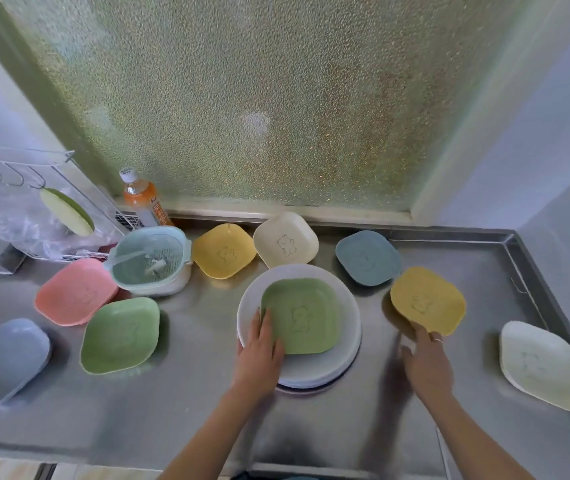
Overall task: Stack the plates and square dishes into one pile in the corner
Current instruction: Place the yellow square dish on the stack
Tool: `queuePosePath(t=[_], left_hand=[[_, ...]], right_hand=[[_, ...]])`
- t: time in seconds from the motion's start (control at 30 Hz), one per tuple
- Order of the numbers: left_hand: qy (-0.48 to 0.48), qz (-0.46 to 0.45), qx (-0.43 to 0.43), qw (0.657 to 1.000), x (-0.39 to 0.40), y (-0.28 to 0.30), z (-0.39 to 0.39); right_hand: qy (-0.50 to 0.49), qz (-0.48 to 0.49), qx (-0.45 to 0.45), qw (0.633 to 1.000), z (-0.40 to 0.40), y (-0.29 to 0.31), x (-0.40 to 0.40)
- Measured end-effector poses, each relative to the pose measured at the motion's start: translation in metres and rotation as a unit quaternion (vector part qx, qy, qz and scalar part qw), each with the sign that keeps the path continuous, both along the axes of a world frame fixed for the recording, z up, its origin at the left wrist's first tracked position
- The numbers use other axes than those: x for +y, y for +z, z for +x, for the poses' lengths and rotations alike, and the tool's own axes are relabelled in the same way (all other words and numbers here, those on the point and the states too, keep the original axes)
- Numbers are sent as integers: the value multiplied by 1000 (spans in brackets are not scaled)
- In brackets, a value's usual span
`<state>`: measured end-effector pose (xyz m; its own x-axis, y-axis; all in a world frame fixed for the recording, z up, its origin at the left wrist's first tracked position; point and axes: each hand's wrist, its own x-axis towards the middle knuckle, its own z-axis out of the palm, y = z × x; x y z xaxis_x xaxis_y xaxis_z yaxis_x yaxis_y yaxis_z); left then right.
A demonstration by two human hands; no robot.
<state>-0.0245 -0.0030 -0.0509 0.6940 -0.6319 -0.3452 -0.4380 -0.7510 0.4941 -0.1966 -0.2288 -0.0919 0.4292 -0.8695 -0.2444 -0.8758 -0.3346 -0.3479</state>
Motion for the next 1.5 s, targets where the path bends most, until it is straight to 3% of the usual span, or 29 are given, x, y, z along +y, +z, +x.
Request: queuePosePath(t=[0.27, 0.43, 0.67, 0.8, 0.93, 1.1, 1.33, 1.5], left_hand=[[108, -64, 62, 990, -1, -4, -12], [233, -166, 74, 955, -4, 1, -18], [393, -165, -21, 904, -15, 16, -17], [384, -146, -49, 910, -20, 15, -20], [341, -89, -73, 933, -28, 8, -18], [370, -93, -48, 923, -28, 14, -16], [383, -214, 68, 896, -20, 26, -14], [381, -218, 74, 895, -20, 26, -19]], right_hand=[[58, -67, 49, 995, 3, 0, -25], [129, -104, 103, 981, -5, -3, -32], [180, -208, -65, 959, -13, 1, -34], [215, -249, -188, 925, 1, 33, -20], [330, -276, -296, 853, 29, 66, 16], [456, -293, -281, 792, 56, 63, 60], [499, -232, -203, 810, 64, 40, 79], [506, -142, -215, 823, 64, 35, 74]])
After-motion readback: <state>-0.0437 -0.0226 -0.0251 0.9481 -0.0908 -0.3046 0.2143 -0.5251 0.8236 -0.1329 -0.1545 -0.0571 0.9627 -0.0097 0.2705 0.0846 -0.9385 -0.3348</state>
